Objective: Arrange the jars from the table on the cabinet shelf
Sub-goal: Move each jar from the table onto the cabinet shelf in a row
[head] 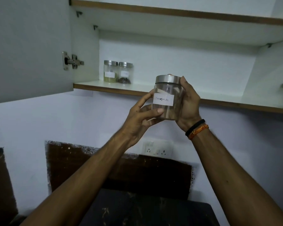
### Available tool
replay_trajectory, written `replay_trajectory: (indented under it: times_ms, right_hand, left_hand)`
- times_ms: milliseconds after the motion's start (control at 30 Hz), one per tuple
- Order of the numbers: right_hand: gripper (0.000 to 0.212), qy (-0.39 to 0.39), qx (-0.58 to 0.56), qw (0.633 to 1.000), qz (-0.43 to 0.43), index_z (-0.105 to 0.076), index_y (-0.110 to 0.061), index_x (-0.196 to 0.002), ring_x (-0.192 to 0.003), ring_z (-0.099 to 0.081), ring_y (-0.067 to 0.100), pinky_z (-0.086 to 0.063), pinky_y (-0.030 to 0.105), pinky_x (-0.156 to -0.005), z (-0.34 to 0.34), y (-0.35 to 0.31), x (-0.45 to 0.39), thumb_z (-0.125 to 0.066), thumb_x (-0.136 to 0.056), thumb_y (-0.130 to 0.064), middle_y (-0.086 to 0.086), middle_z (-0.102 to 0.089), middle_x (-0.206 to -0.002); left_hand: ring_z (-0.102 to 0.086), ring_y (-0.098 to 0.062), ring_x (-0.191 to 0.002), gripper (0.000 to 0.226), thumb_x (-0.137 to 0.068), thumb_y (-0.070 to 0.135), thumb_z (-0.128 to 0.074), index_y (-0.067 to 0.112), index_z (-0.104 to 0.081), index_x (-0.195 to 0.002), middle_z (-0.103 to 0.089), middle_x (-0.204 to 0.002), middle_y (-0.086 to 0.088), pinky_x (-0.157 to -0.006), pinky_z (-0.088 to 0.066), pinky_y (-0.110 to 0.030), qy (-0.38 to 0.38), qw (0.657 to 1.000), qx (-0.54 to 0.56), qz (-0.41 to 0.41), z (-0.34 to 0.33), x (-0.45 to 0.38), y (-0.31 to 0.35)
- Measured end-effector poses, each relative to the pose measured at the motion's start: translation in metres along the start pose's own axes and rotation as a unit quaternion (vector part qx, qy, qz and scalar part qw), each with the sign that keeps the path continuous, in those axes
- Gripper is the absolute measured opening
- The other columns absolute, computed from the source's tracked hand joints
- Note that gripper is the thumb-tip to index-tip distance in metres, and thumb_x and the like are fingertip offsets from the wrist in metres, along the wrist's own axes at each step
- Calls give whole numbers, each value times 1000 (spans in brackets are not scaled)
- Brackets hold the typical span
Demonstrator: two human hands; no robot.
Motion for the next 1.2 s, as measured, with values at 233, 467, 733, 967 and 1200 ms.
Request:
replay_trajectory:
  times_ms: [233, 467, 733, 967, 1200]
  right_hand:
    - [60, 44, 77, 996, 2, -61, -6, -129, -89, -72, 28, -61, 40, -71, 9, -8, -15, -45, -98, -55, 13, -74, -107]
    - [62, 45, 111, 993, 10, -50, -4, -137, -95, -67, 35, -54, 60, -88, 12, -13, -29, -54, -97, -51, 18, -68, -112]
    - [66, 50, 110, 993, 1, -53, -2, -136, -104, -68, 37, -50, 66, -96, 10, -16, -51, -57, -94, -52, 22, -66, -126]
    - [61, 49, 96, 994, 8, -54, -2, -136, -120, -59, 49, -45, 70, -99, 7, -18, -79, -54, -97, -48, 26, -62, -131]
    - [53, 56, 120, 989, 60, -55, -2, -132, -107, -67, 42, -50, 66, -94, 1, -23, -103, -60, -97, -42, 24, -65, -125]
  left_hand:
    - [-66, -22, -116, 77, -70, 21, -91, 39, -57, -136, -72, -115, -2, -95, -57, -49, 80, 985, -134, -78, -2, -17, 15]
    - [-66, -24, -115, 80, -71, 25, -90, 44, -52, -139, -68, -119, -8, -94, -57, -46, 53, 983, -164, -68, -6, -34, 18]
    - [-75, -20, -96, 43, -86, 49, -74, 37, -62, -126, -75, -114, 1, -75, -59, -29, 31, 983, -180, -15, 9, -72, 39]
    - [-75, -21, -90, 47, -79, 56, -78, 16, -65, -101, -76, -105, -4, -76, -59, -33, 12, 970, -242, -9, 20, -117, 77]
    - [-75, -18, -90, 48, -79, 52, -78, 32, -64, -120, -74, -109, -1, -70, -59, -30, -32, 942, -331, -41, 18, -148, 103]
Point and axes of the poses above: each hand's wrist, its own x-axis away from the middle knuckle, its own z-axis out of the back of the hand, y = z × x, the point moved 7 cm from there along -x, towards the middle knuckle
